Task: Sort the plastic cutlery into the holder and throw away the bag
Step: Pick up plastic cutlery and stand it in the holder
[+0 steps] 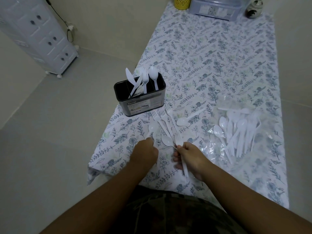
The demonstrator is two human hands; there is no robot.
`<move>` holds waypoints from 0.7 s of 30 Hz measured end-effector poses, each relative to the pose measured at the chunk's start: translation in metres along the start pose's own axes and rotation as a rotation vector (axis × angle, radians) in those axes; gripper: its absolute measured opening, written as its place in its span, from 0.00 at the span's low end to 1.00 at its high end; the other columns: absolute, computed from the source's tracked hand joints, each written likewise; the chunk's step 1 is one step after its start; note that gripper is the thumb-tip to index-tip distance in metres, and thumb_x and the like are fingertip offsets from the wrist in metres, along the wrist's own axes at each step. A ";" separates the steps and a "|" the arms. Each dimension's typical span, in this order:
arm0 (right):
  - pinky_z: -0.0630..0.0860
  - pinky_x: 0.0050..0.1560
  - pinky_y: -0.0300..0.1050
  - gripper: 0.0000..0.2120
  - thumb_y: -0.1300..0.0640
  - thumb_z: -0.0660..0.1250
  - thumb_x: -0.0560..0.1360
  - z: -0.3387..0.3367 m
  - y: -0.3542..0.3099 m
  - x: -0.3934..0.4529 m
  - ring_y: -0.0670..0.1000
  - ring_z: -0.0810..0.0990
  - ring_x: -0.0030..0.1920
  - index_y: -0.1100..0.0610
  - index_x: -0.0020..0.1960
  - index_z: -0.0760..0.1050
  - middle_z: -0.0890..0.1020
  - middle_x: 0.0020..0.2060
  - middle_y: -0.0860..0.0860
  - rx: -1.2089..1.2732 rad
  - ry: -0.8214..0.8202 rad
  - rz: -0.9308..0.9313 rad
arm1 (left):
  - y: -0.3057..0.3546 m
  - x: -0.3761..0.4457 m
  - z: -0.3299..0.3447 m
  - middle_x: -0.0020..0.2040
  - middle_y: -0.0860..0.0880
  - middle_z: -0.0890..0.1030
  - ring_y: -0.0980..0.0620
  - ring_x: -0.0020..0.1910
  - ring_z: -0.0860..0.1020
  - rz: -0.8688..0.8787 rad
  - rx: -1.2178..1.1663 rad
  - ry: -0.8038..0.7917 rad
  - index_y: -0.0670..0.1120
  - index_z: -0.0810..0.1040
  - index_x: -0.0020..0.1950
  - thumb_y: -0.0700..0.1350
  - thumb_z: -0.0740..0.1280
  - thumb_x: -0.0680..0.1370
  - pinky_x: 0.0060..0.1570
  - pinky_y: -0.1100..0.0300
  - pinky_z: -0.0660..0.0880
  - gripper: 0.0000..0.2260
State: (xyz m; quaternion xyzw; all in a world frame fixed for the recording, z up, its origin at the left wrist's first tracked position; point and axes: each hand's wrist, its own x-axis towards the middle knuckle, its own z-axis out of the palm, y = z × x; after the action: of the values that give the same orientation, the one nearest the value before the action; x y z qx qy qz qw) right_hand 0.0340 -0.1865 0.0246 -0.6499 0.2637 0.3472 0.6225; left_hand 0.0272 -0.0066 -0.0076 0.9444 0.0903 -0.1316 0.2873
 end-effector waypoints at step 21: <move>0.72 0.31 0.47 0.12 0.57 0.58 0.85 -0.008 -0.007 0.000 0.54 0.74 0.33 0.58 0.44 0.66 0.80 0.40 0.59 0.023 0.041 -0.030 | 0.040 0.039 -0.009 0.36 0.48 0.84 0.53 0.35 0.82 -0.205 -0.336 0.079 0.43 0.84 0.42 0.46 0.69 0.77 0.37 0.62 0.77 0.09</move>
State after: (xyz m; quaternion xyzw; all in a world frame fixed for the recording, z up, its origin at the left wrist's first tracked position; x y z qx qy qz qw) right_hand 0.0404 -0.1941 0.0287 -0.6535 0.2709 0.3214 0.6295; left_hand 0.0754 -0.0306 0.0085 0.8736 0.2177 -0.1062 0.4221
